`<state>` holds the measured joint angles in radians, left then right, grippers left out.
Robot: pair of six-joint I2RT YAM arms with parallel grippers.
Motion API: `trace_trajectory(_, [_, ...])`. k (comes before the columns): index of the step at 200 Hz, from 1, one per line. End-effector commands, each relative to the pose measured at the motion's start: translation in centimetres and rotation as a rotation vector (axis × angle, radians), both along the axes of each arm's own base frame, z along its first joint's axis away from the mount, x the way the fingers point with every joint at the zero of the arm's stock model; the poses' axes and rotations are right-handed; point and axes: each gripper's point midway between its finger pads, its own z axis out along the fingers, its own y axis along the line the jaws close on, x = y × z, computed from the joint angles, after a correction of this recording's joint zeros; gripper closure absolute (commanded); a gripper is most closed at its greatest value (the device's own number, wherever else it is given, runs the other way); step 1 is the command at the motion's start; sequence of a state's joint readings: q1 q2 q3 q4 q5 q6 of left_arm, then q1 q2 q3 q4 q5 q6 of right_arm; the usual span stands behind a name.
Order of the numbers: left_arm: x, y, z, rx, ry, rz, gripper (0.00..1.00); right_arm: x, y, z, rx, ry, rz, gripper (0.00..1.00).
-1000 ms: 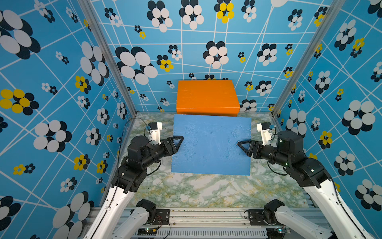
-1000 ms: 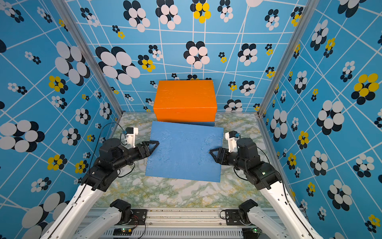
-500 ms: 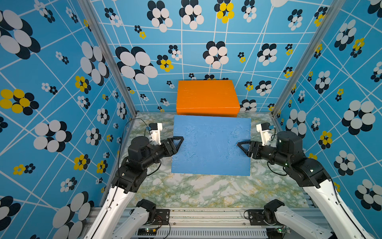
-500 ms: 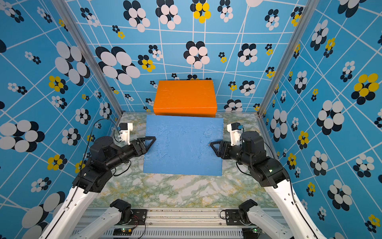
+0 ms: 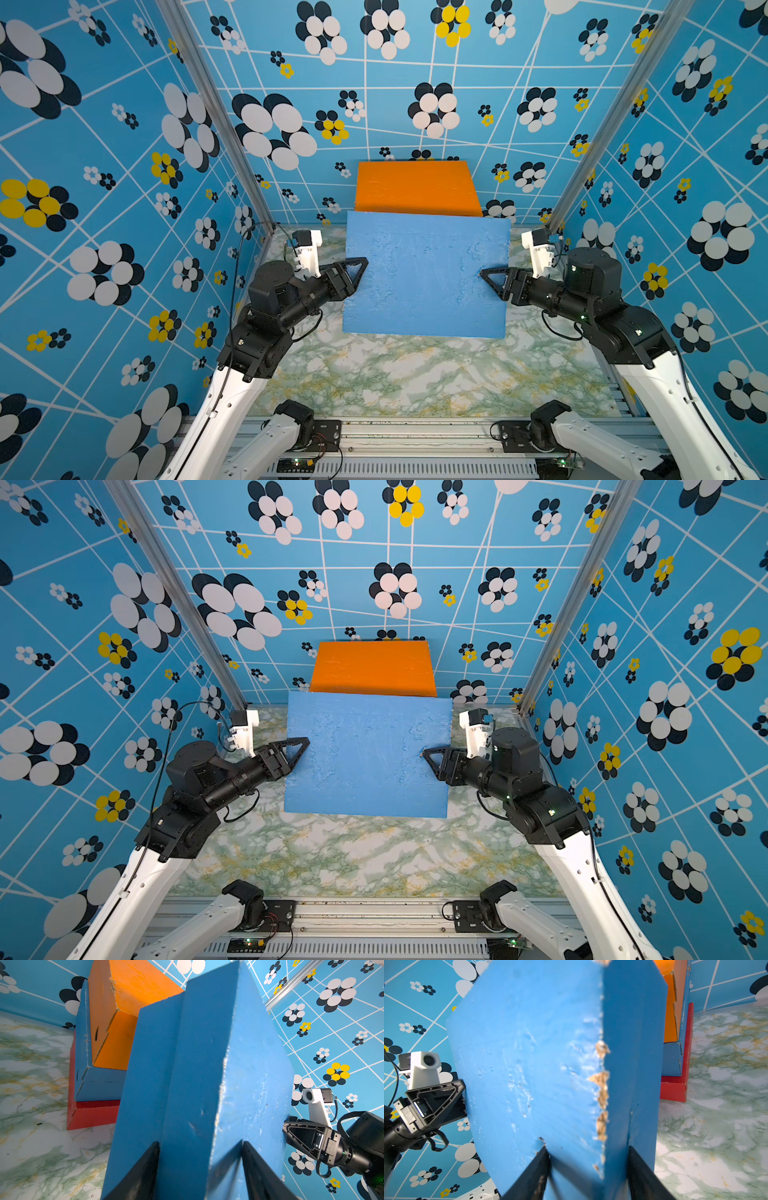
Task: Stack the shoeboxes
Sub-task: Place the shoebox at the shoebox.
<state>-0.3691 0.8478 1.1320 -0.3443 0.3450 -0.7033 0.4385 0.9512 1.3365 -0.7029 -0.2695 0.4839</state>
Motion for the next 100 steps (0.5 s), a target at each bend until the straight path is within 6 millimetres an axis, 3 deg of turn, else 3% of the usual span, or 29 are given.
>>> trace_trajectory(1, [-2.3,-3.2,2.8,-0.027,-0.078,-0.201,0.38,-1.4,3.0,3.4,0.069,-0.094,0.187,0.41])
trace_trajectory(100, [-1.0,-4.0,5.0,-0.035,-0.130,-0.217,0.38,0.0,3.5,4.7,0.053,-0.119,0.186,0.41])
